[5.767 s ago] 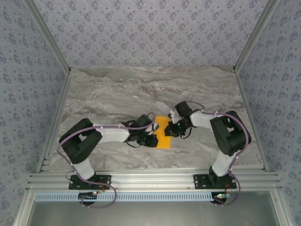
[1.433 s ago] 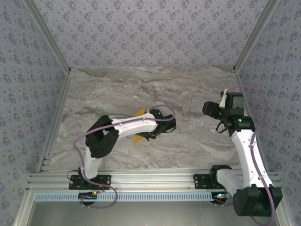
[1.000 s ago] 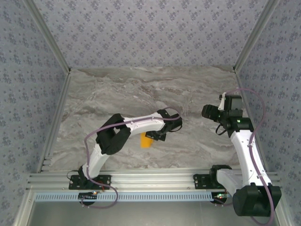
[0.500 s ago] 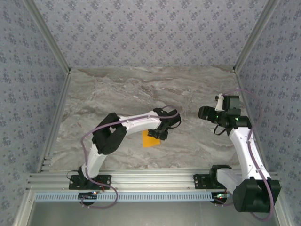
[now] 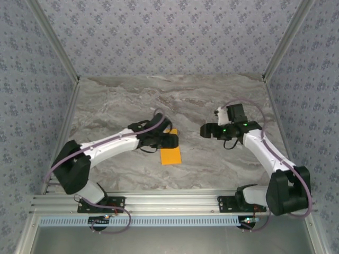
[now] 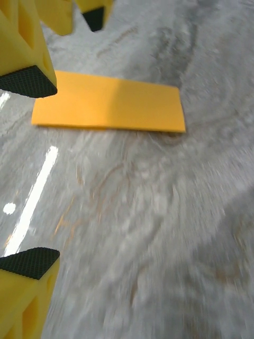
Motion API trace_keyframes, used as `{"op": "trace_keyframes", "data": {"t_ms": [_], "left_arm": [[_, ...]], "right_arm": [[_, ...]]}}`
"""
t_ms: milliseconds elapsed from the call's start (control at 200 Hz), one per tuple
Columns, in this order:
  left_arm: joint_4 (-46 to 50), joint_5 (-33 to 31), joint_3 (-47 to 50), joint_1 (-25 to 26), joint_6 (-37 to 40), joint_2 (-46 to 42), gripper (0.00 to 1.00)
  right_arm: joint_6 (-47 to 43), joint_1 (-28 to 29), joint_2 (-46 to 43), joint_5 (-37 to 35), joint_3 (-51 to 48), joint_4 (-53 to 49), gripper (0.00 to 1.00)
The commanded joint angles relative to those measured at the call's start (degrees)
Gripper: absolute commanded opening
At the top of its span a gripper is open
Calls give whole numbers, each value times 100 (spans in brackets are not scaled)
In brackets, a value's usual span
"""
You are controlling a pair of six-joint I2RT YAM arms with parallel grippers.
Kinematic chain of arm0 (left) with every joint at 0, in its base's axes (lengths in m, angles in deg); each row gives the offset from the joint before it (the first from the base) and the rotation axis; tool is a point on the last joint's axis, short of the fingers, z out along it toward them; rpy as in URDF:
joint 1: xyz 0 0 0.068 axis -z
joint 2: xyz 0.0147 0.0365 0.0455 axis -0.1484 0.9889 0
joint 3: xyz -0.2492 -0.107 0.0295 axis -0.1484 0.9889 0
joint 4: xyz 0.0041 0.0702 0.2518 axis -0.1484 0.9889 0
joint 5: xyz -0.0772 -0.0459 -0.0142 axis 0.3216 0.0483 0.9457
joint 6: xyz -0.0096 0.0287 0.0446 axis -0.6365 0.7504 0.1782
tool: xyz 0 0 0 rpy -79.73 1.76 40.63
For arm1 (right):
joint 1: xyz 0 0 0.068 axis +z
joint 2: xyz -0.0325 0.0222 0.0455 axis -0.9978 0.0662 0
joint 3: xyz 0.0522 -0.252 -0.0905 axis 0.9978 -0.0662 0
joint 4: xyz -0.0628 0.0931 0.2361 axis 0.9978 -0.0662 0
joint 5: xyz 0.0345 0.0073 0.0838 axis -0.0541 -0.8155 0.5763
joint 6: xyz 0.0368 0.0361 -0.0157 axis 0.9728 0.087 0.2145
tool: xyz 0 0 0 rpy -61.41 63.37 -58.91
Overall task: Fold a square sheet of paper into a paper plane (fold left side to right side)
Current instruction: Turn over the paper at the center of the table, then third fold the triangle at the center of the table.
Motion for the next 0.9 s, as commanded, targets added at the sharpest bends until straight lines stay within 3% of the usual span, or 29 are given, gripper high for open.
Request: {"op": "trace_keyframes", "data": {"t_ms": [0,205,415,894], "left_arm": [[-1066,787,811,-437,-459,-318,70],[-2199,1483,1589,-924,-864,-293,70],[-2770,1805,1749,-1059,-1034,157,69],[-2781,1867,1649,-1058,-1057,596,65]], "right_arm": [[338,475,425,359,36,606,79],[446,1126,927,235,157,978,76],[371,1292,922,117,100,932,76],[205,1325,768,96,6,787,76]]}}
